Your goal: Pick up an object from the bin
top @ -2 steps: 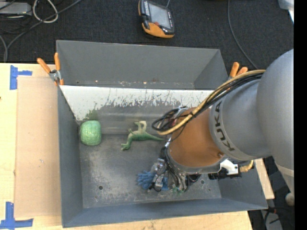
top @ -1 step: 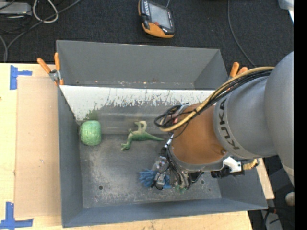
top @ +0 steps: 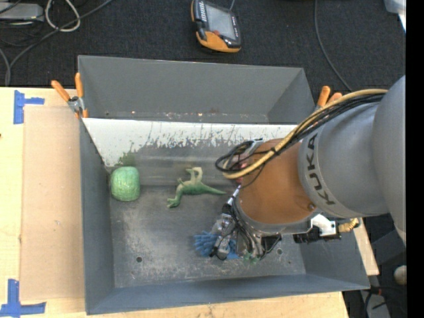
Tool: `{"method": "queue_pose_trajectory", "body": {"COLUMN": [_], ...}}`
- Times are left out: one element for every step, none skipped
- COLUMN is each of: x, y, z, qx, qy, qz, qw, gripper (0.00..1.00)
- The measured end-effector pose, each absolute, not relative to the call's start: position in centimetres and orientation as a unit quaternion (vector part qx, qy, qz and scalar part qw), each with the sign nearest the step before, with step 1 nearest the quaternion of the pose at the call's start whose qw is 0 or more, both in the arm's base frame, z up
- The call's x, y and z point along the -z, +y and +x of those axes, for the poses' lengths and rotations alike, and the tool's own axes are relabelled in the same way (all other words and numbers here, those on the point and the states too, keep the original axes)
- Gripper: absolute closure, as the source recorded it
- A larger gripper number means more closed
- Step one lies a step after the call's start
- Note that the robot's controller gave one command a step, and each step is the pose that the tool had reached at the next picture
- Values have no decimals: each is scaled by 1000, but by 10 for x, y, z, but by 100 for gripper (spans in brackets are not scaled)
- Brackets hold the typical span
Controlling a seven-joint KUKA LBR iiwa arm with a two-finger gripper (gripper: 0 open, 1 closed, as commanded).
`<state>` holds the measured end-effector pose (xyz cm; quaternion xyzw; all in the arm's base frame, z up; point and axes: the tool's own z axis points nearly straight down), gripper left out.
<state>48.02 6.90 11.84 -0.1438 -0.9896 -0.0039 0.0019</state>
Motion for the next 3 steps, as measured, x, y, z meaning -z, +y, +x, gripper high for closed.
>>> {"method": "queue_pose_trajectory", "body": {"x": [-138,-169,-183], "y": [69,69,70], "z": [479,479,479], "qx": [3,4,4], "qy": [-990,-990,-990], "qz": [-143,-142,-142], "qw": [5,6,5], "gripper": [100,100,100]}}
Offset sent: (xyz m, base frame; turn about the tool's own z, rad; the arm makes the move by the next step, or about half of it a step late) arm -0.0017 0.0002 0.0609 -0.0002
